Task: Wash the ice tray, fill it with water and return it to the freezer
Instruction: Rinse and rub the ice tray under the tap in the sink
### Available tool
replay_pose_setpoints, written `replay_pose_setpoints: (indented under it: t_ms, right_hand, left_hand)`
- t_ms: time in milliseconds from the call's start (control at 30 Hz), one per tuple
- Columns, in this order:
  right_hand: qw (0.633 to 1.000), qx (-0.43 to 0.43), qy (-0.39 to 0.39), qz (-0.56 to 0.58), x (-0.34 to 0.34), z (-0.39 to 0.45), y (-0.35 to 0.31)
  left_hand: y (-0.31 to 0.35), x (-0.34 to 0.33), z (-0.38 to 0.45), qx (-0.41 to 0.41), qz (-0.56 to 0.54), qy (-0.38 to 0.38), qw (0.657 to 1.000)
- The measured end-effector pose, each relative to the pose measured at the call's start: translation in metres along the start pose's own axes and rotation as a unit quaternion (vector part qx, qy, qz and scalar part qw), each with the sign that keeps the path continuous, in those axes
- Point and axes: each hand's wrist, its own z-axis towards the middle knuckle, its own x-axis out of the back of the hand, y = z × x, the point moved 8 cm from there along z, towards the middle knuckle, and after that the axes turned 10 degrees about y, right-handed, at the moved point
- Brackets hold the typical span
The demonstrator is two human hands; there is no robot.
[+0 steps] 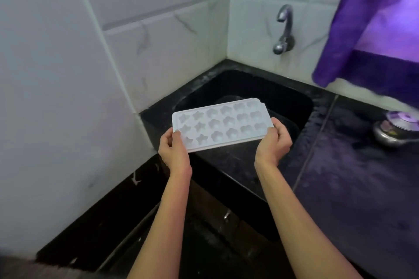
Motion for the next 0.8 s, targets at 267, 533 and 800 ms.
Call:
replay_pose_setpoints:
  t_ms: [267,533,800]
  right_hand:
    - [0.995,-0.002,0.100,-0.006,0.016,0.036,-0.002]
    - [0.987,-0.025,0.158,-0.011,0.017,0.076,0.011]
    - [0.988,-0.027,0.153,-0.024,0.003,0.116,0.004]
  left_hand:
    - [-0.023,-0.084,-0.010,0.102,0.034,-0.208,0.972]
    - [-0.047,-0.147,-0.021,0.190,0.003,-0.263,0.946]
    - [-0.056,-0.192,-0.030,0.229,-0.021,-0.303,0.925]
